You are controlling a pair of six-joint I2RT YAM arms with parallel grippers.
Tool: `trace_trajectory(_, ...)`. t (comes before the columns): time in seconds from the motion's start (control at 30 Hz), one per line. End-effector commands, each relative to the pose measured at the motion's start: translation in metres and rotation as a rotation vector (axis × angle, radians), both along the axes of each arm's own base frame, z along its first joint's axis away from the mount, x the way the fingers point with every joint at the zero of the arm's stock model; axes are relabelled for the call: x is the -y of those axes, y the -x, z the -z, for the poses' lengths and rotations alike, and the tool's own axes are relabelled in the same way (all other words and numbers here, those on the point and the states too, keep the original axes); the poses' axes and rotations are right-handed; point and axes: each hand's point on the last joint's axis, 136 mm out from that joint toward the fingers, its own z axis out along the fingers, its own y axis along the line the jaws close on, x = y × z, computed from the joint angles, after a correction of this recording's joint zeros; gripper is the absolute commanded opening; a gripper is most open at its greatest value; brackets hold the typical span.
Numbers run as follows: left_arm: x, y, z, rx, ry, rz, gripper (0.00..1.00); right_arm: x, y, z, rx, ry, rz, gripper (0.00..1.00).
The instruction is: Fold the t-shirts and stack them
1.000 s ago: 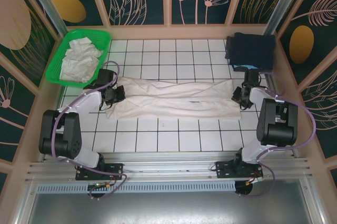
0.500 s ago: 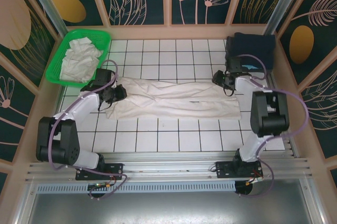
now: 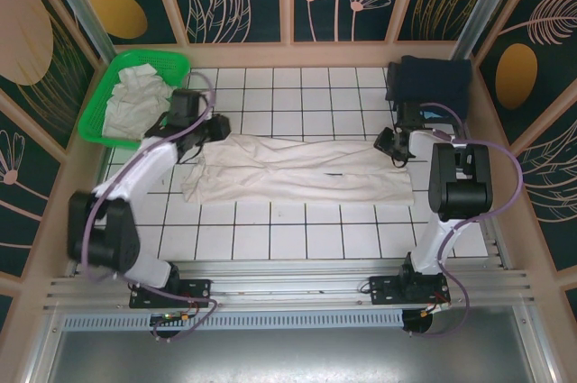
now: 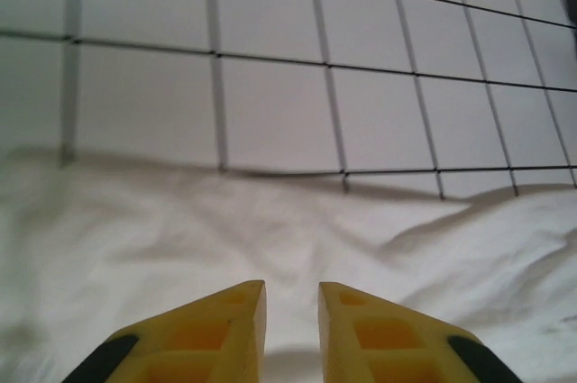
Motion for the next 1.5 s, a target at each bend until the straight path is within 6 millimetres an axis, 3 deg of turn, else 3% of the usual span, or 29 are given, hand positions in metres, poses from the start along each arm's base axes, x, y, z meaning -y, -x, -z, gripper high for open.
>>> trace_trajectory(0.0, 0.025, -0.027, 0.047, -0.052, 0.02, 0.067, 0.19, 0.007, 0.006, -0.008, 0.016, 0.0, 0.015, 0.43)
trace_trajectory(0.13, 0.022, -0.039, 0.097, -0.142, -0.003, 0.03, 0.13, 0.019, 0.01, -0.005, 0.019, -0.025, 0.028, 0.44)
trace_trajectory(0.4, -0.021, -0.017, 0.153, -0.246, -0.006, -0.091, 0.09, 0.045, 0.02, 0.008, -0.01, -0.049, 0.081, 0.44)
trace_trajectory(0.57, -0.035, -0.007, 0.164, -0.258, -0.014, -0.126, 0.09, 0.063, 0.022, 0.01, -0.043, -0.052, 0.126, 0.47)
trace_trajectory(0.73, -0.036, -0.006, 0.17, -0.269, -0.014, -0.122, 0.08, 0.09, 0.027, 0.016, -0.089, -0.02, 0.206, 0.47)
trace_trajectory(0.93, -0.034, -0.005, 0.164, -0.262, -0.009, -0.1, 0.09, 0.105, 0.03, -0.01, -0.084, 0.065, 0.246, 0.51)
trace_trajectory(1.03, -0.029, -0.009, 0.153, -0.253, 0.005, -0.07, 0.14, 0.094, 0.028, -0.037, -0.062, 0.186, 0.216, 0.52)
trace_trajectory(1.13, -0.025, -0.016, 0.129, -0.215, 0.029, -0.057, 0.2, 0.051, 0.02, -0.062, 0.015, 0.191, 0.116, 0.54)
trace_trajectory(1.2, -0.023, -0.017, 0.111, -0.182, 0.038, -0.048, 0.23, 0.021, 0.017, -0.068, 0.056, 0.148, 0.056, 0.54)
trace_trajectory(1.33, -0.027, -0.007, 0.079, -0.133, 0.008, -0.046, 0.27, -0.023, 0.019, -0.059, 0.091, 0.046, -0.027, 0.54)
trace_trajectory(1.47, -0.035, 0.021, 0.056, -0.106, -0.032, -0.073, 0.3, -0.039, 0.024, -0.042, 0.084, -0.045, -0.056, 0.54)
